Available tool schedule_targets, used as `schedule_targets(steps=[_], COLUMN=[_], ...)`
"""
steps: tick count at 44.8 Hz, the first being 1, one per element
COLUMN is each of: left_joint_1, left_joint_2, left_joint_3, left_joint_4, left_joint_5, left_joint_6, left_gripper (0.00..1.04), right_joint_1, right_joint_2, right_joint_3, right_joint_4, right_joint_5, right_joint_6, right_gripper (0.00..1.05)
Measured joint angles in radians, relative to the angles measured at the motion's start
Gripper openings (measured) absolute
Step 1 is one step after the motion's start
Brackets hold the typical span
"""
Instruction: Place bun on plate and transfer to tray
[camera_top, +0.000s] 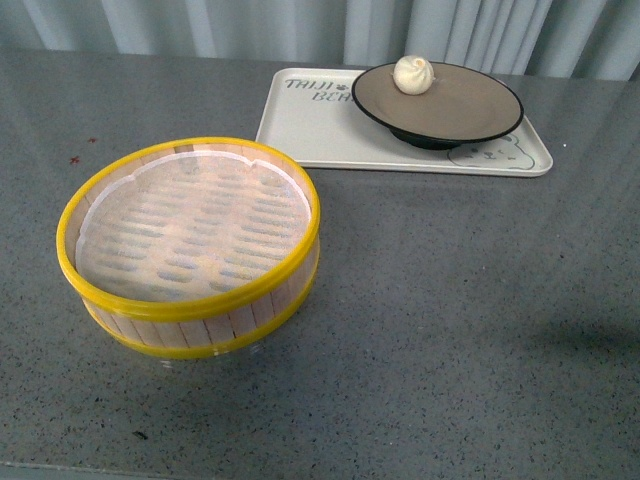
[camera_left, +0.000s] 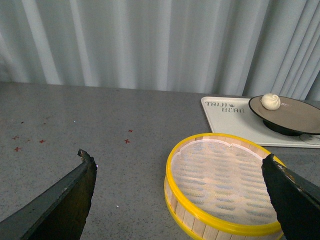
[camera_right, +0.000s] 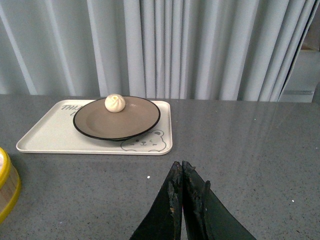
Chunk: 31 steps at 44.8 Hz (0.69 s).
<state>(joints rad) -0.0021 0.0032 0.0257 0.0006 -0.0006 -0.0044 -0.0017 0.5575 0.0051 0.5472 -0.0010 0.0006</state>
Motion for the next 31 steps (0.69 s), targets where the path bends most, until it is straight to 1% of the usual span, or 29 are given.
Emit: schedule_targets(steps=[11, 31], left_joint_1=[0.000, 0.000], left_joint_2=[0.000, 0.000], left_joint_3=[0.000, 0.000], left_joint_4=[0.000, 0.000], left_joint_5=[0.000, 0.000], left_joint_6=[0.000, 0.000], left_gripper=[0.98, 0.98], right_joint_1=[0.000, 0.000], right_joint_2=[-0.132, -0.315], right_joint_3=[0.000, 0.000], right_joint_4=[-0.124, -0.302], right_joint_5=[0.000, 0.000], right_joint_6=[0.000, 0.000], right_gripper=[0.02, 0.02])
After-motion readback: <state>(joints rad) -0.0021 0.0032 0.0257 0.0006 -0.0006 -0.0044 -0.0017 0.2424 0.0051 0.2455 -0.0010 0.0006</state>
